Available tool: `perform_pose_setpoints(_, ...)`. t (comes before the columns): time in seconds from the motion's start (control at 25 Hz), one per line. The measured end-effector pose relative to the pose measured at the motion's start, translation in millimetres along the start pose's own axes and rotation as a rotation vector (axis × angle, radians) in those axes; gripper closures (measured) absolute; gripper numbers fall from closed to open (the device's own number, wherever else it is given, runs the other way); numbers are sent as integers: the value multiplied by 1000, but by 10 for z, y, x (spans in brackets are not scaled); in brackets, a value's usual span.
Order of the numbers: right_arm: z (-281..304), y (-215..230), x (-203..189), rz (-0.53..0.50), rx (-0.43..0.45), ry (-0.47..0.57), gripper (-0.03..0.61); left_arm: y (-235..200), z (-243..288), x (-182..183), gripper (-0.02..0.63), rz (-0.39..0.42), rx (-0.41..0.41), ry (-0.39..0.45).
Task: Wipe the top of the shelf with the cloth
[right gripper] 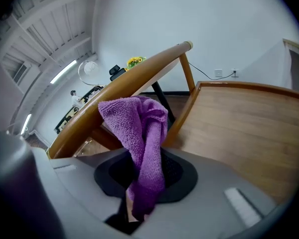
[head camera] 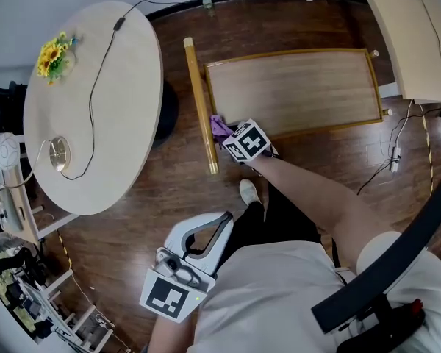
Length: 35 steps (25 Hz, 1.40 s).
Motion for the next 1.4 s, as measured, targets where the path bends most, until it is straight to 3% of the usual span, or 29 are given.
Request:
perform_pose_setpoints(0.44,-333,474,-256,52,-99,2,499,16,172,6,588,20,-86,0)
perform_pose_setpoints(1.4,-1853,1900,-1073,148,-348,-12,500,225,1102,302,588,78,-330,-19)
Point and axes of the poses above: the fingertips, and each gripper's own axes: z forward along the fingers, y to its right, x out of its top, the point moved 1 cm from there along -z, backward along the fingers, and after that the axes turned 1 degree about -y, right-handed, at the moved point
